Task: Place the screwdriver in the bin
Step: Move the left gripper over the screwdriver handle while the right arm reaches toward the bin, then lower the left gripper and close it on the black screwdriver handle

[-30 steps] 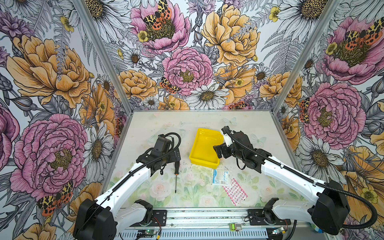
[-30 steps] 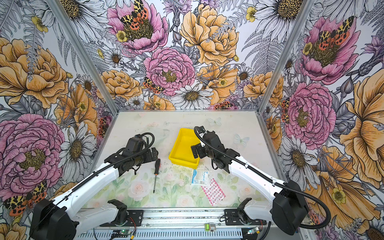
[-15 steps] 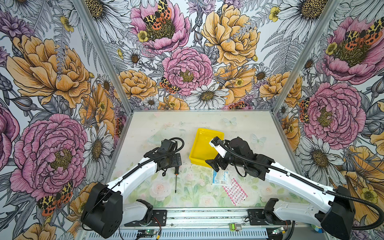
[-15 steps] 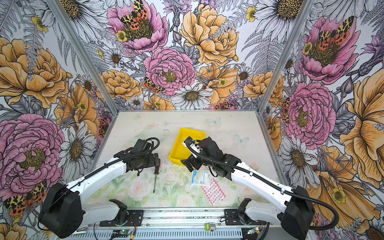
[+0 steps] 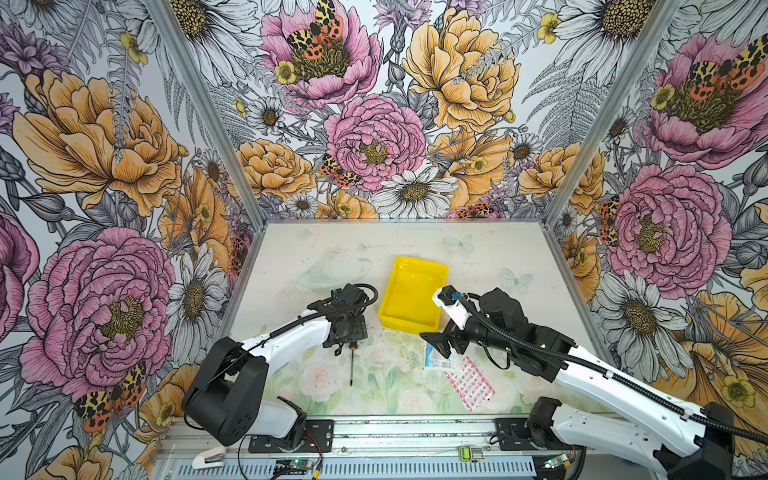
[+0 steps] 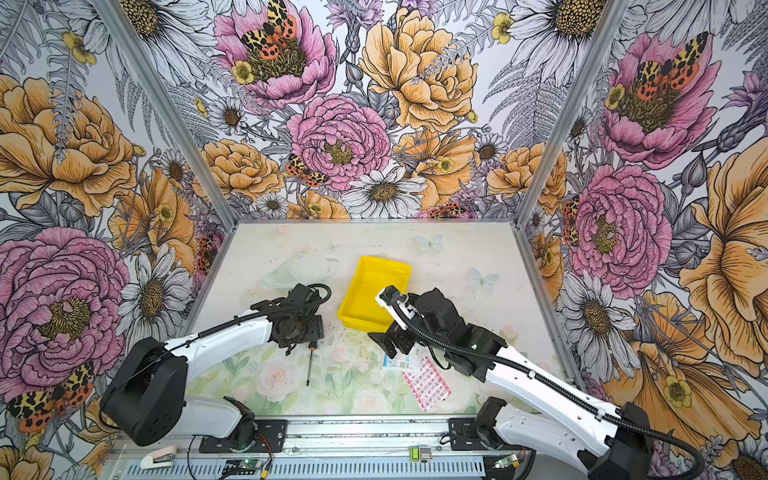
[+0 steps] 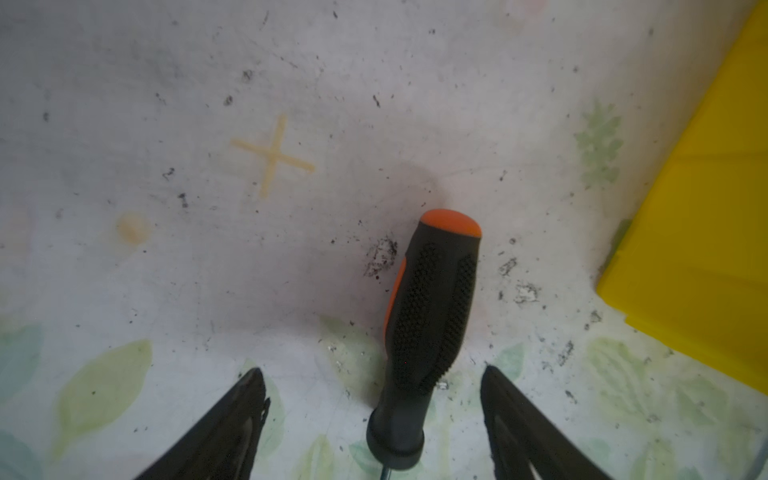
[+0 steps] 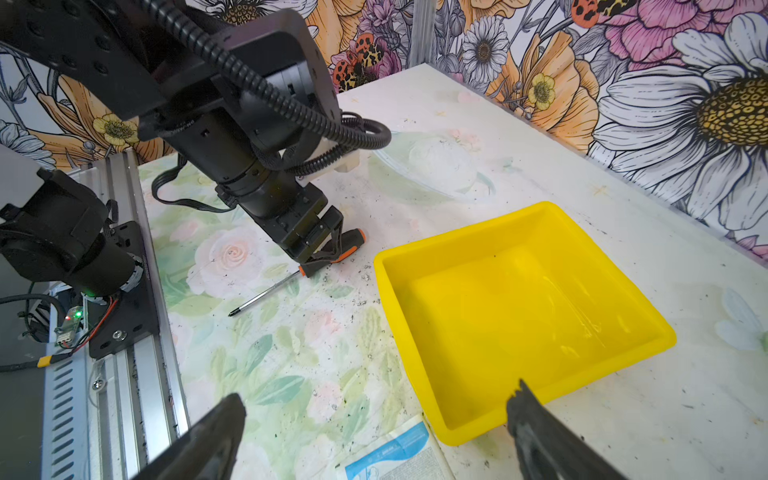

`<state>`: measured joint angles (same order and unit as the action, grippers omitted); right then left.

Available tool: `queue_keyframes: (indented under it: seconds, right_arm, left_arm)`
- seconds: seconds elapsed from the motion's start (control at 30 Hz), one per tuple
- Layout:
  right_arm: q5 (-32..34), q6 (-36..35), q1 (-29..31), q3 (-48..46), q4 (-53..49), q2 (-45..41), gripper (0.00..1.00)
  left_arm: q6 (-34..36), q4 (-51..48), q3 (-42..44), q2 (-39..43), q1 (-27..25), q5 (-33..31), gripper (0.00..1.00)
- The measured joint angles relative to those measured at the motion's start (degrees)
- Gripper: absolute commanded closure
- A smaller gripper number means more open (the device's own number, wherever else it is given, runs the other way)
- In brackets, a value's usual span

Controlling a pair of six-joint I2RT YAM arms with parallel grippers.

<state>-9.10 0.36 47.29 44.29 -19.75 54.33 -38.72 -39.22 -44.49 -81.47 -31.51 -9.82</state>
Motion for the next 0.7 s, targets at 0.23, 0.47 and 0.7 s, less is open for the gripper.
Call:
queue_keyframes:
  seconds: [0.23,0.47,0.7]
  right_arm:
    - [0.22,-0.5,0.0,-0.11,-0.22,2.73,0.01]
    - [0.24,-0.46,0.0,-0.13,-0.17,2.82,0.0]
    - [0.46,-0.44,0.0,-0.39,-0.17,1.31,0.01]
  left_arm:
    - [-1.51,0.02,-1.86,-3.41,-1.01,-0.04,0.3]
    - [-1.88,0.04,-3.65,-8.17,-1.97,-0.22,0.35]
    - [-2.49,0.02,-5.29,-10.29,-2.62,-0.98,0.53]
